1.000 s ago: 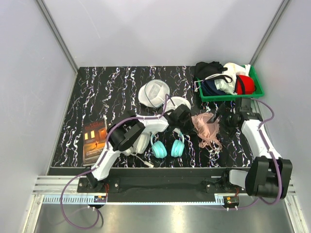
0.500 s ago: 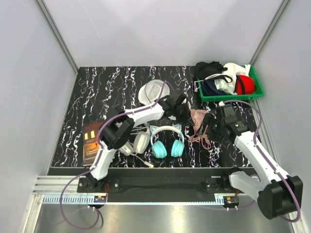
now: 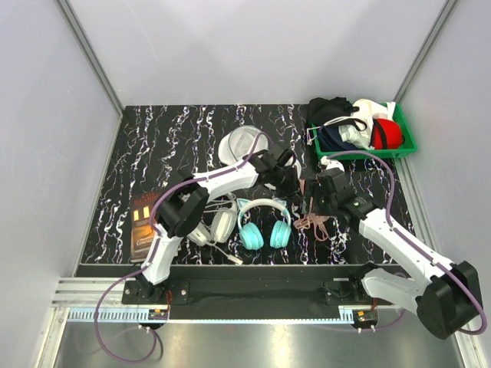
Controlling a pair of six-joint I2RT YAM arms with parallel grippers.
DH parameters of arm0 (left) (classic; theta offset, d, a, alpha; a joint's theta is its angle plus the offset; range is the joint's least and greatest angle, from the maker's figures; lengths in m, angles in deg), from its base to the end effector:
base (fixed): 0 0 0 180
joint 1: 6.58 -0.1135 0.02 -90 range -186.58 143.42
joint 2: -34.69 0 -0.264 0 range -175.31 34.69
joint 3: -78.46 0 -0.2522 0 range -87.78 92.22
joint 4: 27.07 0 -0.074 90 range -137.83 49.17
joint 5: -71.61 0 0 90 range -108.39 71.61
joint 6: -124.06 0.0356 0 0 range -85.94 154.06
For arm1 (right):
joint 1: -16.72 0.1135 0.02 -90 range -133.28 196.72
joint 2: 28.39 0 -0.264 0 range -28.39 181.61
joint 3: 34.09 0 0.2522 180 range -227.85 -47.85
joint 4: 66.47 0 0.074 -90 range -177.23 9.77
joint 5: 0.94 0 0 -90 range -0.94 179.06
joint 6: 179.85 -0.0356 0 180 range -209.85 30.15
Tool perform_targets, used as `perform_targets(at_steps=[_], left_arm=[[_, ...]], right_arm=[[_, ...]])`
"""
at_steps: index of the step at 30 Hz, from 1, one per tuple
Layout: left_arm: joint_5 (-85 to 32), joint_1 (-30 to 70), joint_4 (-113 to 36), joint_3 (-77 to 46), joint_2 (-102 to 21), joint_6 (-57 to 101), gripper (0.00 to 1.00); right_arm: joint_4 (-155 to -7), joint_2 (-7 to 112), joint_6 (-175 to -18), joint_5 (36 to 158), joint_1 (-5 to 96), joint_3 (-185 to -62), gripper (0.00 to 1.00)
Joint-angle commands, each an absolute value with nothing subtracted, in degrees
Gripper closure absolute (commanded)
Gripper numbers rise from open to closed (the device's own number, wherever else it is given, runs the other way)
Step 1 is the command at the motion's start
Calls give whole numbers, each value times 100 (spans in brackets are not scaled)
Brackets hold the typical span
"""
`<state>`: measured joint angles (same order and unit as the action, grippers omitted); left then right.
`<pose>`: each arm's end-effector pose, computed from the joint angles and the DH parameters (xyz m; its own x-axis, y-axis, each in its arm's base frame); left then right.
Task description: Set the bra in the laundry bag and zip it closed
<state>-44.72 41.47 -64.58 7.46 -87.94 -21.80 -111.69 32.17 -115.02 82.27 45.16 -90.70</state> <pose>0.3050 -0.3630 0.1939 -0.9978 0.0004 -0.0663 0.0477 0.6994 -0.7131 0.1896 0.0979 0.2433 -0.7744 0.0609 -0.6298 -0.0835 0.9768 0.1971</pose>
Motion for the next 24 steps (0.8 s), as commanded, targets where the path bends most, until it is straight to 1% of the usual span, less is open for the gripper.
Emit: perform_targets(at_steps=[1, 5, 7, 8, 9, 12, 15, 17, 24], left_arm=[[-4739, 4158, -6500, 1083, -8502, -2333, 100], [-4853, 4158, -6553, 1232, -8537, -2465, 100], [-4871, 4150, -6562, 1250, -8528, -2561, 100], [-4924, 4141, -6553, 1294, -8528, -2597, 100], [-4942, 4132, -6561, 1311, -8537, -2667, 100], [-5073, 4097, -6562, 1390, -8563, -2772, 100], [-5161, 4062, -6570, 1408, -8520, -2913, 100], [-5223, 4036, -6570, 1434, -8485, -2957, 100], [-5337, 4036, -6570, 1443, -8370, -3177, 100]], right_arm=[[-10274, 3296, -11086, 7597, 4782, -8995, 27], [-10080, 3357, -10919, 7210, 4976, -8846, 27], [-10062, 3366, -10928, 7113, 5003, -8828, 33], [-10001, 3349, -10919, 7061, 5090, -8810, 40], [-9983, 3349, -10945, 6852, 5117, -8801, 41], [-10132, 3498, -11059, 6639, 5117, -8907, 40], [-10228, 3595, -11129, 6429, 5117, -8968, 36], [-10325, 3674, -11226, 6323, 5117, -9012, 35], [-10387, 3683, -11306, 5884, 5134, -9100, 39]])
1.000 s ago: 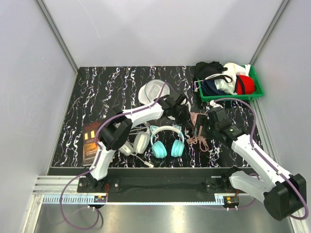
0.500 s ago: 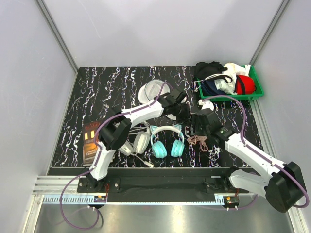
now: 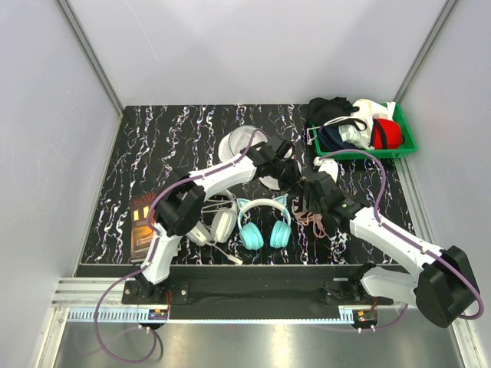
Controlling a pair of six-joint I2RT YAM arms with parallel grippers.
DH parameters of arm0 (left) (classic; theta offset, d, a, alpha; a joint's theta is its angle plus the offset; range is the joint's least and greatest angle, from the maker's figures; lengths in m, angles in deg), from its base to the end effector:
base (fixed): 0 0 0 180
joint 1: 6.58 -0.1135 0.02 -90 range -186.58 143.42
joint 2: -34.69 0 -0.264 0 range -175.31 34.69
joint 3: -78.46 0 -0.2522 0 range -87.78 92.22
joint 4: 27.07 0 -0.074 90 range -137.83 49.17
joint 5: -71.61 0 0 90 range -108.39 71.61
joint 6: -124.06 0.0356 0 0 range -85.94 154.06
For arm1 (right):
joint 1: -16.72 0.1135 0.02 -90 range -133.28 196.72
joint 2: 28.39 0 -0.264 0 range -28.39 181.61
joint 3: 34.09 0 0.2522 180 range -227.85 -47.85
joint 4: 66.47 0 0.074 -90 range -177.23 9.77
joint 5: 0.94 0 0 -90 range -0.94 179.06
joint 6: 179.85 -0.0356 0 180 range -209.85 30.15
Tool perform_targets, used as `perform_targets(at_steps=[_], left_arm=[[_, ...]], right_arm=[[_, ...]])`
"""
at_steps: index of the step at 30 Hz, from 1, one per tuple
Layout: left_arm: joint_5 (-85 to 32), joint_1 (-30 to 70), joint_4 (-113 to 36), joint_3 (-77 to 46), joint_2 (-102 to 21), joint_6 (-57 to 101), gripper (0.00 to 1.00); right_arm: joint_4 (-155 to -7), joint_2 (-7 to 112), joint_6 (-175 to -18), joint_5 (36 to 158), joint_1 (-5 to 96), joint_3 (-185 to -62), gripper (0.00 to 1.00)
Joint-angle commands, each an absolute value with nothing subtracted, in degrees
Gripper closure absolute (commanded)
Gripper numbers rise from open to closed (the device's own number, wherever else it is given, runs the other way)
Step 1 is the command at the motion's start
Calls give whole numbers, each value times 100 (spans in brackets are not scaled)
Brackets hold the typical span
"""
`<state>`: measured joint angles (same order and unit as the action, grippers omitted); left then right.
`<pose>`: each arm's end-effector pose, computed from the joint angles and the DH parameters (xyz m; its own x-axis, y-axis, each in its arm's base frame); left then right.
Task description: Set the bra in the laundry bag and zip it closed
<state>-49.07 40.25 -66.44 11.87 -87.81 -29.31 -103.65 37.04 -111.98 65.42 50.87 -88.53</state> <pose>0.3153 -0.3627 0.2180 -0.9972 -0.0607 0.0442 -0.0729 0.6411 -0.7640 0.1974 0.1167 0.2261 -0.6816 -0.0453 -0.7303 -0.0391 0.9989 -0.0255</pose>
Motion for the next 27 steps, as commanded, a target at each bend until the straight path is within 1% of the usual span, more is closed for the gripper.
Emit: perform_targets(at_steps=[1, 3, 4, 7, 8, 10, 11, 12, 13, 17, 18, 19, 20, 22, 23, 27], left_arm=[[-5355, 4036, -6570, 1469, -8379, -3203, 100], [-5390, 4044, -6570, 1487, -8362, -3265, 100], [-5390, 4036, -6570, 1496, -8353, -3282, 100], [-5381, 4036, -6562, 1487, -8300, -3344, 100], [-5381, 4036, -6570, 1487, -8282, -3388, 100], [-5381, 4036, -6570, 1496, -8265, -3414, 100], [-5372, 4053, -6562, 1487, -8230, -3440, 100], [-5364, 4044, -6562, 1487, -8230, -3441, 100], [-5355, 4044, -6562, 1479, -8203, -3449, 100], [-5346, 4044, -6562, 1513, -8194, -3249, 100], [-5337, 4036, -6570, 1540, -8194, -3169, 98], [-5355, 4018, -6588, 1575, -8186, -3081, 86], [-5372, 4009, -6579, 1601, -8194, -2863, 79], [-5364, 3931, -6675, 1698, -8159, -2555, 69], [-5337, 3904, -6676, 1707, -8064, -2240, 68], [-4943, 3754, -6711, 1575, -7589, -1342, 61]], right_arm=[[-10413, 3622, -11323, 5804, 5126, -9109, 43], [-10405, 3499, -11323, 5646, 5126, -9092, 47], [-10326, 3359, -11323, 5611, 5126, -9057, 52], [-10220, 3226, -11253, 5557, 5126, -8986, 57], [-10211, 3217, -11227, 5627, 5126, -8986, 67], [-10211, 3208, -11244, 5610, 5126, -8925, 79], [-10211, 3191, -11235, 5619, 5126, -8907, 89], [-10211, 3182, -11227, 5654, 5126, -8907, 96], [-10211, 3182, -11183, 5672, 5126, -8907, 100], [-10264, 3068, -11112, 5899, 5126, -8933, 100], [-10308, 2955, -11104, 5979, 5126, -8933, 100], [-10334, 2901, -11112, 6066, 5117, -8907, 100], [-10361, 2848, -11130, 6267, 5117, -8898, 100], [-10545, 2716, -11296, 6523, 5117, -8942, 100], [-10571, 2681, -11358, 6872, 5117, -8942, 100], [-10799, 2479, -11674, 7297, 5108, -9038, 100]])
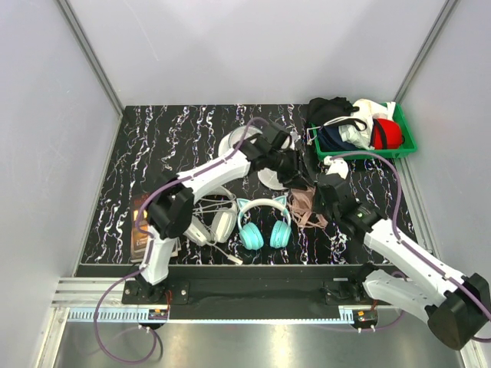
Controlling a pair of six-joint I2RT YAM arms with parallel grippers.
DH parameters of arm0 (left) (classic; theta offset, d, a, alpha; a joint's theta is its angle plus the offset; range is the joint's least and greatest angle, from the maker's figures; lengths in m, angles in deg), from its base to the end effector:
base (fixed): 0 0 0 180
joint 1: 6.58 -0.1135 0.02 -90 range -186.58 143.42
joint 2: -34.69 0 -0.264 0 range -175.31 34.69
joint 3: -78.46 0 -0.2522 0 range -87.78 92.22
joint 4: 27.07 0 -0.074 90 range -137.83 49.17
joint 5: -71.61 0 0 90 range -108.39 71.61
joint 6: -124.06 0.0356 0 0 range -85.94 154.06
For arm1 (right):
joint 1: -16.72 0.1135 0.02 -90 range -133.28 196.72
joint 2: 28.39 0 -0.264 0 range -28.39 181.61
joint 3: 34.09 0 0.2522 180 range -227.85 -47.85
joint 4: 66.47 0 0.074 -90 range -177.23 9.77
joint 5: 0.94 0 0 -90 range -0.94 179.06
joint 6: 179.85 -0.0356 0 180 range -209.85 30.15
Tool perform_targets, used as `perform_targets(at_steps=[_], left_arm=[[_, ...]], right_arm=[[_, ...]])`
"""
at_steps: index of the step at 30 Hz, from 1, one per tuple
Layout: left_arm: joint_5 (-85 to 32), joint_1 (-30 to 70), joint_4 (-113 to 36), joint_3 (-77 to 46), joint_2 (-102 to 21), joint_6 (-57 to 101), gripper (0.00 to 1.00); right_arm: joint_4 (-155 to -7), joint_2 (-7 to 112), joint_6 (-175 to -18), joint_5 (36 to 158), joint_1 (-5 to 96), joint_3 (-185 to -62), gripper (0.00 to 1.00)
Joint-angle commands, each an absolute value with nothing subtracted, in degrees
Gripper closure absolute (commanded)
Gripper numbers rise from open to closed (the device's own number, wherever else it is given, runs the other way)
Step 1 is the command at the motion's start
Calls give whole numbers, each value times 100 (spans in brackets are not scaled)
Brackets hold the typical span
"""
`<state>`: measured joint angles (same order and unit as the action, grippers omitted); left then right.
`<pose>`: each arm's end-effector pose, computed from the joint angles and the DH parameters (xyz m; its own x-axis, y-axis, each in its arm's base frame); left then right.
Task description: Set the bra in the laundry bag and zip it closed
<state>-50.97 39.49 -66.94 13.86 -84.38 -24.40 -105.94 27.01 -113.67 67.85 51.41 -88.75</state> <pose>0.3160 -0.3556 0.2565 -0.9980 0.0009 -0.0630 0.0518 0.5816 -0.8118 0.1752 0.1056 0.2584 -0.6082 0.0370 -0.7930 -0.0632 0.9935 0.0948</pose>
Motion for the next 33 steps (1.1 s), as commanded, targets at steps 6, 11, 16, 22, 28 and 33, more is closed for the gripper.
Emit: perform_targets(at_steps=[6, 11, 16, 22, 28, 33], left_arm=[[-4704, 3631, -6632, 1146, -6964, 56, 51], [-5590, 3464, -6201, 671, -6657, 1189, 46], [-5943, 3596, -5982, -111, -6113, 2873, 47], [-7365, 3570, -5551, -1008, -5549, 3591, 38], [-8289, 3543, -5410, -1473, -5119, 3520, 37], [-8624, 3543, -4997, -1791, -4837, 3169, 34]], right_arm=[[-11502, 2059, -11675, 7648, 4740, -9504, 100], [-11995, 1618, -11429, 8658, 4204, -9785, 100], [-12575, 1407, -11305, 9913, 4141, -10268, 100], [-12891, 1090, -11551, 11480, 4133, -10612, 100], [-13103, 932, -11710, 12473, 4141, -10682, 100], [-13094, 827, -11807, 12843, 4141, -10638, 100]])
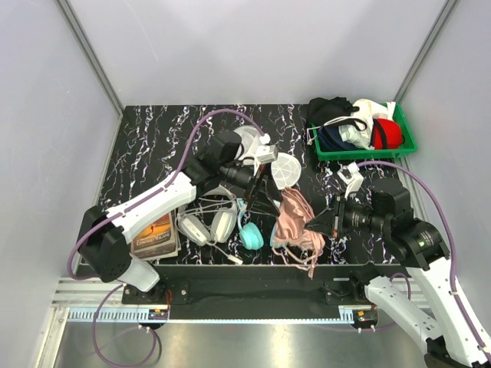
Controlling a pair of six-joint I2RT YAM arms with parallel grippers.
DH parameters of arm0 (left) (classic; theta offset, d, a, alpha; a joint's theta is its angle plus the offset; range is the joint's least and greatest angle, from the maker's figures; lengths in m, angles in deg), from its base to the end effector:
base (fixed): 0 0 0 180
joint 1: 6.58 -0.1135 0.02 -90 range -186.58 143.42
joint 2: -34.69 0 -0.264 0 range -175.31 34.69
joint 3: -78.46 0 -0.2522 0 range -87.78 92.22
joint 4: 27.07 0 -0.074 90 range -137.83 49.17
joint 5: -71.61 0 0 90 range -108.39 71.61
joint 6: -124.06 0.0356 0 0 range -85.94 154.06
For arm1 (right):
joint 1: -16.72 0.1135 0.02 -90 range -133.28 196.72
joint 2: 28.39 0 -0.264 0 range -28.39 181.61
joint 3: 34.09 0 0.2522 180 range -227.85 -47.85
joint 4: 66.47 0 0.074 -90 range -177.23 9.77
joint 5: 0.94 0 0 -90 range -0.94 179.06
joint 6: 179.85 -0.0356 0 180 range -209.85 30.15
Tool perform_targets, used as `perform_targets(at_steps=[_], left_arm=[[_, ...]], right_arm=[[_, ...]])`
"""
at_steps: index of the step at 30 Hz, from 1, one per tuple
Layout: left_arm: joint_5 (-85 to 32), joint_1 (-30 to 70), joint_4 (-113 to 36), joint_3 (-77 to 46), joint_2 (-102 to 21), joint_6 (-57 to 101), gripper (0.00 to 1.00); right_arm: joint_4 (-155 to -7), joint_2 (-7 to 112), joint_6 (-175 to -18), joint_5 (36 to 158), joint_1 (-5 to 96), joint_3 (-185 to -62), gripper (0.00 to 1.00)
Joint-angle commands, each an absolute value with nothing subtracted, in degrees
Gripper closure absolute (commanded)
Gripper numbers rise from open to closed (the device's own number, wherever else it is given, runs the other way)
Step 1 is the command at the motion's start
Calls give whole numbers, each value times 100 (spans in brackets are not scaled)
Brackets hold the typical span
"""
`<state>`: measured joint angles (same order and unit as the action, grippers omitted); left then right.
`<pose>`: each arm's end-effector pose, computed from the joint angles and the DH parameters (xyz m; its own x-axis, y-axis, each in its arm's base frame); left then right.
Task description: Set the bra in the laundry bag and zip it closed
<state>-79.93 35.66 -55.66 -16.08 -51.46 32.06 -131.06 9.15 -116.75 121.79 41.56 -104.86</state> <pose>0.2261 -0.2476 0.3294 -0.3929 0.3343 -0.8567 0.8749 -0.1511 -0.4602 0.0921 0.0638 0.3585 -0.7706 0.0627 -0.6342 -0.4751 0.6067 0.6373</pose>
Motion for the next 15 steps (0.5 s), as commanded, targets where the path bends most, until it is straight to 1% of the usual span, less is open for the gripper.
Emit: perform_targets(at_steps=[1, 10, 13, 15], left_arm=[[-8607, 3535, -4980, -1869, -4794, 3160, 33], [-8124, 3263, -5120, -1896, -4600, 3283, 33], [-8123, 3209, -5111, -1844, -4608, 3222, 33], [-8368, 3201, -5129, -1809, -4643, 3134, 30]], right_arm=[[-13094, 800, -11833, 12878, 4133, -10638, 100], [-13085, 668, -12000, 13221, 4132, -10568, 100], [-13077, 598, -12070, 13274, 4132, -10542, 100], [-13068, 598, -12053, 13239, 4141, -10550, 100]])
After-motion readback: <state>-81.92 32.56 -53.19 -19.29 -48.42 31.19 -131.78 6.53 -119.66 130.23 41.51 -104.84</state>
